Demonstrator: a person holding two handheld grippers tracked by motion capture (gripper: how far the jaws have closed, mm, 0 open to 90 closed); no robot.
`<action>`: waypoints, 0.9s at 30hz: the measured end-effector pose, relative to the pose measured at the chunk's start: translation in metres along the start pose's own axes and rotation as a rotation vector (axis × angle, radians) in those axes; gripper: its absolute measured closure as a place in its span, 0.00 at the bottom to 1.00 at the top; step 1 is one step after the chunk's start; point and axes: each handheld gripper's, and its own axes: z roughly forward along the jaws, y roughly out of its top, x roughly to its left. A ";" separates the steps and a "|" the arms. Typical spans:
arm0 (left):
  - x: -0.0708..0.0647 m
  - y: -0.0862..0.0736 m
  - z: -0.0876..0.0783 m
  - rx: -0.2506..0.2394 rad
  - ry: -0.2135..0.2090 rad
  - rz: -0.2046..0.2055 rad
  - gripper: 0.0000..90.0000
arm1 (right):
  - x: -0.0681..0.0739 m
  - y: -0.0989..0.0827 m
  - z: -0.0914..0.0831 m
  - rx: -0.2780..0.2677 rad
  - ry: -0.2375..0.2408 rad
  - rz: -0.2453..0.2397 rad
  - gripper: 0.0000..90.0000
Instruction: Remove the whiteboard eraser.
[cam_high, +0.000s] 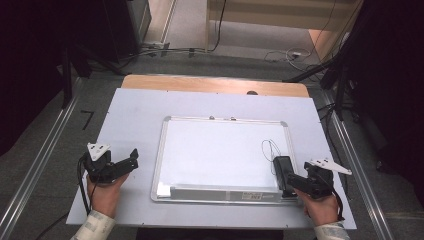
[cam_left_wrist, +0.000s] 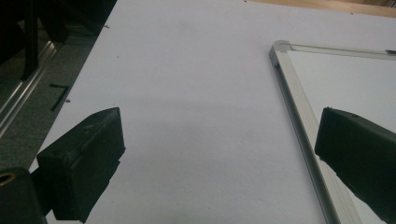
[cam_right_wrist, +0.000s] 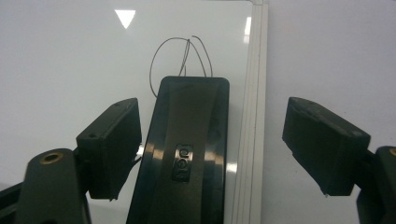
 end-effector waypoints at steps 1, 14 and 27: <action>0.000 0.000 0.000 -0.001 0.000 -0.001 0.02 | 0.001 0.000 0.001 -0.001 0.002 -0.004 0.20; -0.003 0.000 0.003 0.008 -0.006 0.007 0.02 | 0.012 0.003 0.014 -0.007 -0.072 -0.068 0.23; -0.002 0.000 0.003 0.014 -0.005 0.001 0.02 | 0.020 0.006 0.033 0.100 -0.066 -0.061 0.33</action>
